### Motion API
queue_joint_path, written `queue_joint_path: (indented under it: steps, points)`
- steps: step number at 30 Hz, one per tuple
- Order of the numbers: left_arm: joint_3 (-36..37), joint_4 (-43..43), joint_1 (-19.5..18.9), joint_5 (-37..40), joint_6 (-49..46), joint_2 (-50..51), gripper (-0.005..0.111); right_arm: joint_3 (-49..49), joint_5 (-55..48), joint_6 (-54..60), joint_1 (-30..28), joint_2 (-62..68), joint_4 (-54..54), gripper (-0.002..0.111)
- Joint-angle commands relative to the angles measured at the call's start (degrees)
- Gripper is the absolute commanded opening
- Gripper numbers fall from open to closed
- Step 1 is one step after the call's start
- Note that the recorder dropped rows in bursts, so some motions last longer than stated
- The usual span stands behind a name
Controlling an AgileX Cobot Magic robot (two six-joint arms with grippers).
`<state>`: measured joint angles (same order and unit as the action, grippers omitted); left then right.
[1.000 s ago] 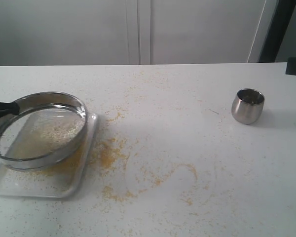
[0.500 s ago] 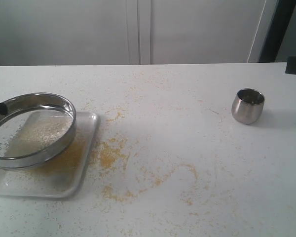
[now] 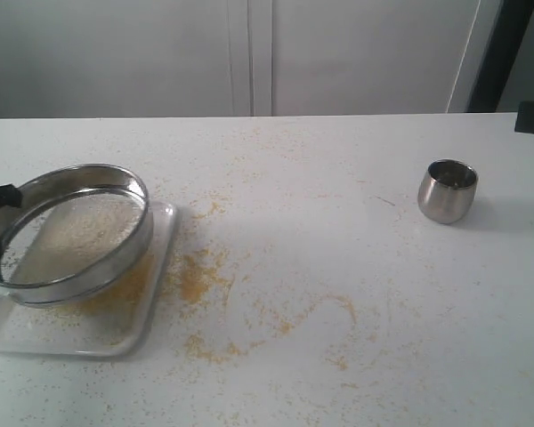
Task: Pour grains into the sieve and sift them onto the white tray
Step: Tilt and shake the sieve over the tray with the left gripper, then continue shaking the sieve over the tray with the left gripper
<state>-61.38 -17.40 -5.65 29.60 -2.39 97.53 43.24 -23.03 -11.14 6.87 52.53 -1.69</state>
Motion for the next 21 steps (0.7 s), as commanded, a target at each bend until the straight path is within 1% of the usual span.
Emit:
queue_joint_path:
  steps: [1,3,4,5,6,7,8,10,11,12,14,16,18,20,21]
  points:
    - [0.0,-4.0,5.2,-0.3,-9.1,-1.2,0.000,-0.4,0.5,-0.2,0.1,-0.4,-0.1,0.000]
    - [0.1,1.4,2.8,-1.2,-1.0,-1.0,0.000,-0.4,0.5,-0.2,0.1,-0.4,-0.1,0.000]
    - [0.1,2.5,1.5,-1.0,2.8,-0.7,0.000,-0.4,0.5,-0.2,0.1,-0.4,-0.1,0.000]
    - [0.1,2.3,-0.2,-0.1,6.6,-0.3,0.000,-0.4,0.5,-0.2,0.1,-0.4,-0.1,0.000]
    - [0.1,0.7,-0.7,0.9,8.4,-0.1,0.000,-0.4,0.5,-0.2,0.1,-0.4,-0.1,0.000]
    - [0.1,-1.7,-0.6,1.9,7.6,0.0,0.000,-0.4,0.5,-0.2,0.1,-0.4,-0.1,0.000]
    - [0.1,-5.8,0.4,2.7,4.0,0.0,0.000,-0.4,0.5,-0.2,0.1,-0.4,-0.1,0.000]
    - [0.1,-13.2,3.7,3.1,-7.3,-0.2,0.000,-0.4,0.5,-0.2,0.1,-0.4,-0.1,0.000]
    - [0.0,-13.9,4.9,2.6,-11.8,-0.4,0.000,-0.4,0.5,-0.2,0.1,-0.4,-0.1,0.000]
    - [0.0,-12.6,5.8,1.4,-13.0,-0.6,0.000,-0.4,0.5,-0.2,0.1,-0.4,-0.1,0.000]
    - [0.0,-6.5,5.2,0.4,-8.4,-0.8,0.000,-0.4,0.5,-0.2,0.1,-0.4,-0.1,0.000]
    - [0.0,0.1,2.6,-0.2,-0.2,-0.8,0.000,-0.4,0.5,-0.2,0.1,-0.4,-0.1,0.000]
    - [0.0,0.7,-0.1,0.9,5.0,-0.8,0.000,-0.4,0.5,-0.2,0.1,-0.4,-0.1,0.000]
    - [0.0,-1.6,-0.2,2.2,4.8,-0.8,0.000,-0.4,0.5,-0.2,0.1,-0.4,-0.1,0.000]
    - [0.0,-3.6,0.8,2.8,2.8,-0.8,0.000,-0.4,0.5,-0.2,0.1,-0.4,-0.1,0.000]
